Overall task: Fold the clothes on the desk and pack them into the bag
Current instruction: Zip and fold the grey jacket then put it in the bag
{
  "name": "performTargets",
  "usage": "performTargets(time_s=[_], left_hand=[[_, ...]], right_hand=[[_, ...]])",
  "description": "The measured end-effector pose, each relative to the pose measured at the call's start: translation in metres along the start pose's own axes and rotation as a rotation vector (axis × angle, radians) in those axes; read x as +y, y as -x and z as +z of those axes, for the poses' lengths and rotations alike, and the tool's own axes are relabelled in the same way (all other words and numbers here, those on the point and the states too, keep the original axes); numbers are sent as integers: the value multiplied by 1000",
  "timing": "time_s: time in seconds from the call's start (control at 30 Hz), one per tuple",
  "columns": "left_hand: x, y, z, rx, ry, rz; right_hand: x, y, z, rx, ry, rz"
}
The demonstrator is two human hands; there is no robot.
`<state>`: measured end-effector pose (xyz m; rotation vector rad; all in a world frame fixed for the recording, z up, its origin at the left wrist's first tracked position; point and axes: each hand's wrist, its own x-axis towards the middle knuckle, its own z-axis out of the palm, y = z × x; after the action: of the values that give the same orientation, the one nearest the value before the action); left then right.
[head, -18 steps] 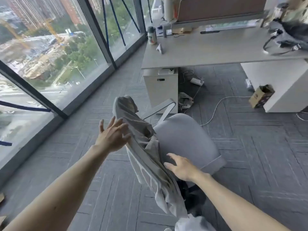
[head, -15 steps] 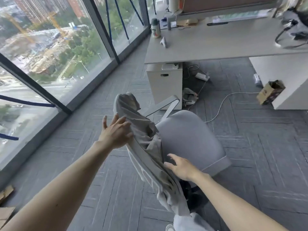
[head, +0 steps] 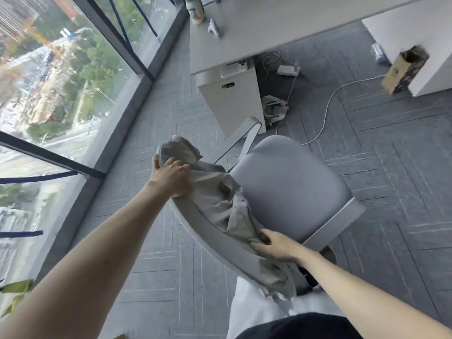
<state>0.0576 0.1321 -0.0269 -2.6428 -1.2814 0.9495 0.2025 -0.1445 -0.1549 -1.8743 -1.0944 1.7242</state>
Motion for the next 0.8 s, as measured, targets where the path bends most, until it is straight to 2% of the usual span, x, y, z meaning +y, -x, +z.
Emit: performTargets(time_s=[0.13,0.27,0.37,0.47,0.53,0.63,0.8], left_hand=[[-4,-31,-11,-26,-104,64],[-13,-63,-11,-74,-195,156],[-13,-75,-6,-87,-287,208],[-10,-88,-5,-263,-339,209],[-9,-92,-6,-312,-337,202],[-5,-83,-12,-295,-280,241],[-5,-65,-20,-185,-174,382]], right_hand=[[8,4,0,61,-65,12],[9,20,6,199,-174,51],[10,30,12,379,-268,41],[12,38,12,594,-355,55],[11,47,12,713,-410,42],[10,61,13,859,-409,47],[-2,84,7,1004,-355,2]])
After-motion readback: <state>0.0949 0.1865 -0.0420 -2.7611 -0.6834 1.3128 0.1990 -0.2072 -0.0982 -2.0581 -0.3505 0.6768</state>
